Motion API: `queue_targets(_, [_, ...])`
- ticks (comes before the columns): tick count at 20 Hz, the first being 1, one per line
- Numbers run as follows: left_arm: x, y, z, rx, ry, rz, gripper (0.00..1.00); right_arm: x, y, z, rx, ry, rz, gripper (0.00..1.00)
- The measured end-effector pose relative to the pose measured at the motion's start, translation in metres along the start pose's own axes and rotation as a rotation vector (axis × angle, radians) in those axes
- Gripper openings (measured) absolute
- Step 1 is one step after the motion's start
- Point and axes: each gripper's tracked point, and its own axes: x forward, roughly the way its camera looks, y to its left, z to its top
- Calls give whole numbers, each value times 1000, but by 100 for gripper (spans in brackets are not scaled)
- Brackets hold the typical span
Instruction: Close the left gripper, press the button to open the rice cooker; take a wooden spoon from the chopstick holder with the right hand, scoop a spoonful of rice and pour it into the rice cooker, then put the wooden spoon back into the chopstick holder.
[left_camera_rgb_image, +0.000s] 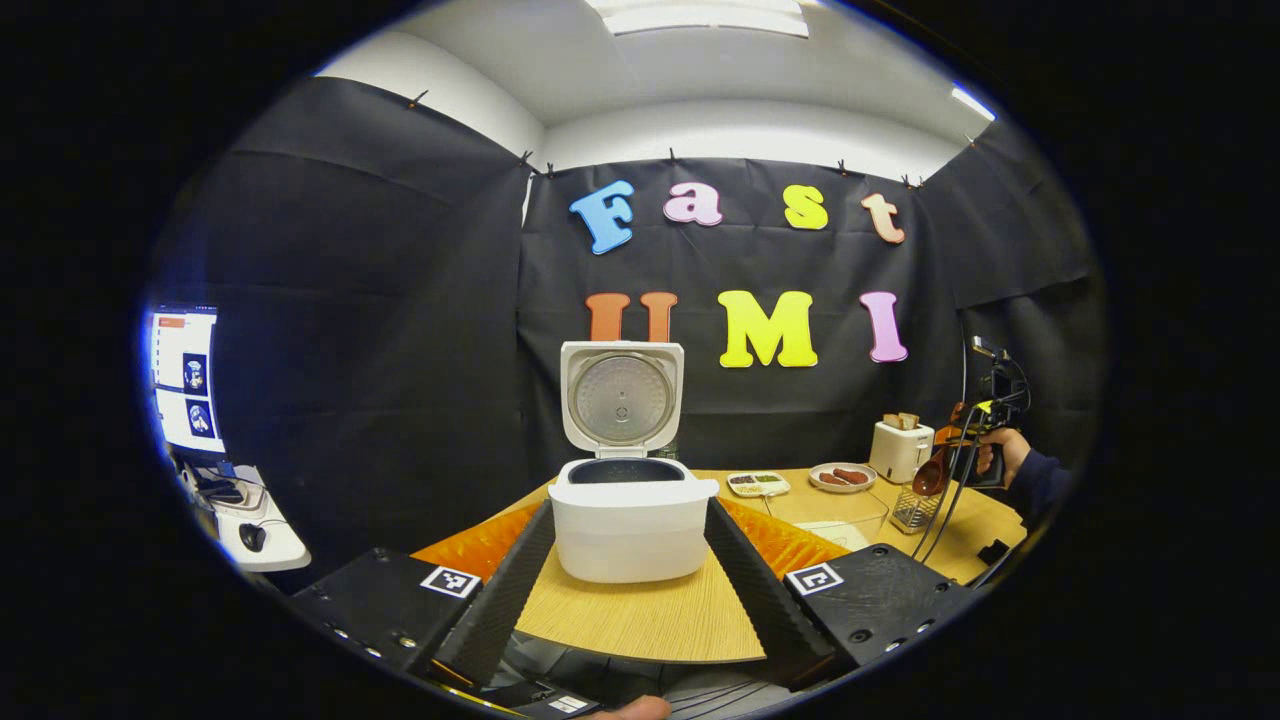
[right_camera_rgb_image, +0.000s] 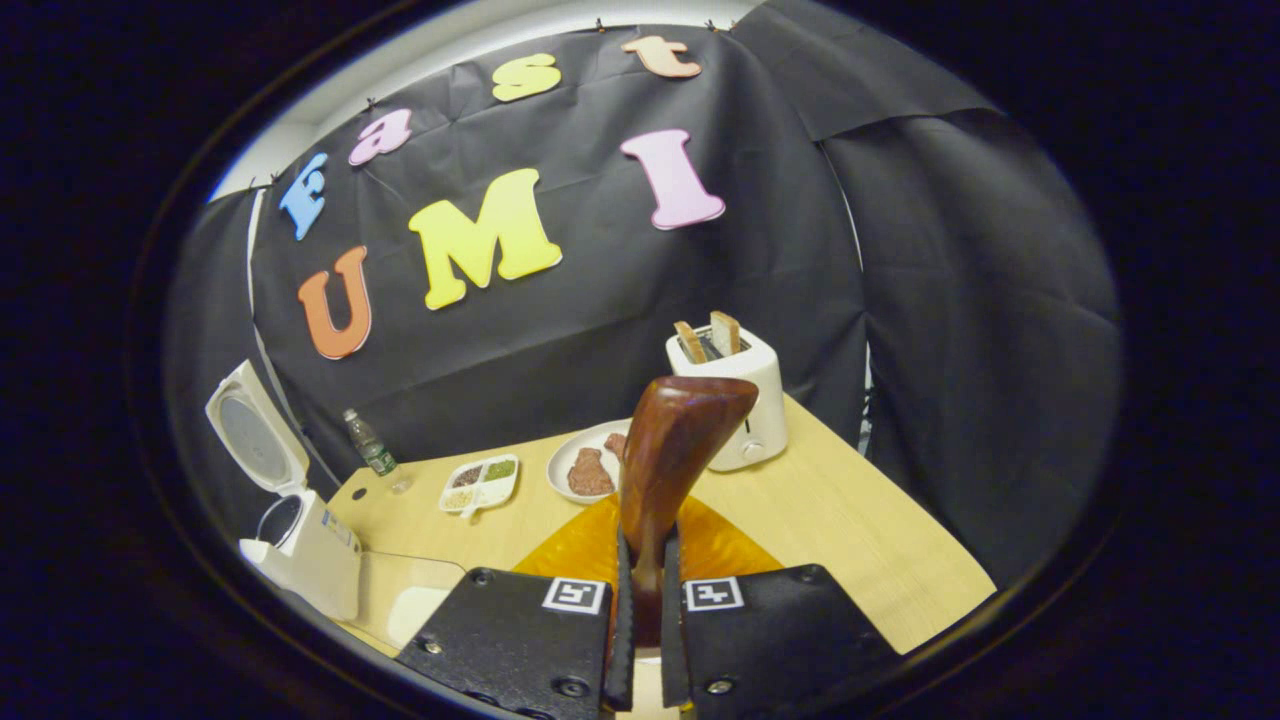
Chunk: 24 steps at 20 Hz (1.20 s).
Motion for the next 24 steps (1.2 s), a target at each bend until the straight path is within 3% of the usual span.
queue_targets(4, [-3,11,-2,-27,-8,12,96,-17,26,5,-9,5,17,16])
queue_targets(8, [-8,21,-1,-13,-19,29,96,-32,68,8,-22,-17,96,16])
queue_targets(14, [-11,30,-3,-21,-33,46,96,-45,130,5,-65,-71,146,16])
queue_targets(21, [-11,30,-9,-12,-25,40,96,-33,195,-36,-152,-107,166,12])
queue_targets(24, [-13,39,-11,-10,-32,64,96,-18,199,-54,-179,-107,116,12])
